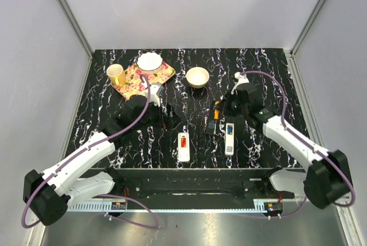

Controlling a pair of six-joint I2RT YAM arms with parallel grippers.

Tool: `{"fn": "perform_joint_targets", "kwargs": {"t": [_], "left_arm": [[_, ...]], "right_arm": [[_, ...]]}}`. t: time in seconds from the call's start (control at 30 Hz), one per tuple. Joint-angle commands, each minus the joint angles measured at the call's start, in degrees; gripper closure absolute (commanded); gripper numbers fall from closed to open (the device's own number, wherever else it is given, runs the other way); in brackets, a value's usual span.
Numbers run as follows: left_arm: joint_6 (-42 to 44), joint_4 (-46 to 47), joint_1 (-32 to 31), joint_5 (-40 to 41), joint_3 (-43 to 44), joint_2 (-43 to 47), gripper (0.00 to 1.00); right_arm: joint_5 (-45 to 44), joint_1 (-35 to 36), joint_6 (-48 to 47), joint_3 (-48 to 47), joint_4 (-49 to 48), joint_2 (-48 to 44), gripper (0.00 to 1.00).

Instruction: Unload the batteries from the remote control

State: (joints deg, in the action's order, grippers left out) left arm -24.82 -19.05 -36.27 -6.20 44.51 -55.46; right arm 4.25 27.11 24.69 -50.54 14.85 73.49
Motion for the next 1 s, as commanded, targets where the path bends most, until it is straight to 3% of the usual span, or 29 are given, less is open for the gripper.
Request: {"fn": "perform_joint_targets", "kwargs": {"t": [0.0, 0.17, 0.5, 0.6, 0.77, 0.9, 0.97], "left_arm": [[-0.31, 10.59, -4.50, -4.08, 2.86, -3.15, 0.01], [-1.46, 18.78, -10.21, -7.51, 5.40, -9.92, 0.01], [-1.46, 25.02, -16.46, -9.01, 15.16, -26.00, 0.02], [-1.46, 25.90, -16.90, -9.19, 16.22, -27.59, 0.09], [-1.81, 28.45, -16.90, -9.88, 16.22, -28.74, 0.38], [-2.78, 28.55, -16.90, -9.63, 17.01, -30.49, 0.95], [-2.87, 27.58, -16.90, -8.31, 17.36, -30.67, 1.00]], "right_arm": [[6.64, 0.22, 8.70, 6.94, -13.51, -9.39, 1.00], [10.51, 0.22, 16.35, 12.57, -21.09, -16.62, 1.00], [10.60, 0.22, 16.09, 10.99, -17.49, -21.55, 1.00], [10.43, 0.31, 15.74, 10.99, -16.79, -22.16, 1.00], [10.16, 0.22, 15.57, 10.82, -15.91, -22.95, 1.00], [10.25, 0.22, 14.95, 9.94, -15.21, -23.04, 1.00], [9.64, 0.31, 13.99, 8.80, -12.75, -23.04, 1.00]]}}
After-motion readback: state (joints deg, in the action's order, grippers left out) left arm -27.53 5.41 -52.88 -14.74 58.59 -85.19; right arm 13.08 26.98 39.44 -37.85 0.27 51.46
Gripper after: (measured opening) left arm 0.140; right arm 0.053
